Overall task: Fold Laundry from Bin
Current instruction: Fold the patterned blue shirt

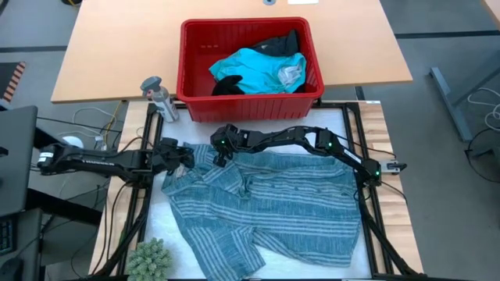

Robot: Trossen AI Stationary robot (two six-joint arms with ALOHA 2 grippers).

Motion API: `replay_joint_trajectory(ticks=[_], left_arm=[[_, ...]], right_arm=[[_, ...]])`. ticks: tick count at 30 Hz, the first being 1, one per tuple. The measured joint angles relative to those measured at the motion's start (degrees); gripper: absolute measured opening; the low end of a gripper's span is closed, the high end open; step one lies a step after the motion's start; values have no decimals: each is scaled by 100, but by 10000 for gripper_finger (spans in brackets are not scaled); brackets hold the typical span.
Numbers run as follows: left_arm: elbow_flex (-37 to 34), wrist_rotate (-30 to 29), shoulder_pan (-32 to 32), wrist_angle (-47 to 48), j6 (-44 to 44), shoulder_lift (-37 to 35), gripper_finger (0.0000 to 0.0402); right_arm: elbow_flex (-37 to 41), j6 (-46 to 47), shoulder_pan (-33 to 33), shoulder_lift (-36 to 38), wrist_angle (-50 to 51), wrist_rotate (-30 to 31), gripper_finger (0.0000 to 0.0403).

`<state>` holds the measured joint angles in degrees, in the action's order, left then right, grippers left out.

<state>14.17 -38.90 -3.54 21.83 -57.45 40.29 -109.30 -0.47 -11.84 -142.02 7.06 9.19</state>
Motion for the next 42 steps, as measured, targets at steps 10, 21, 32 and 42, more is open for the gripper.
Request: replay_joint_trajectory(ticks=[10, 21, 32, 42], left_arm=[[-1007, 134, -354, -1424, -131, 82, 16], [-970, 696, -886, -1264, -577, 572, 4], [-680, 711, -886, -1102, -352, 418, 4], [83, 720, -884, 25, 100, 159, 4]], right_arm=[[0, -3, 12, 2, 31, -2, 27], [-4, -489, 105, 697, 775, 196, 27], [41, -532, 424, 2814, 4969, 915, 27], [3552, 984, 680, 6377, 5580, 920, 21]])
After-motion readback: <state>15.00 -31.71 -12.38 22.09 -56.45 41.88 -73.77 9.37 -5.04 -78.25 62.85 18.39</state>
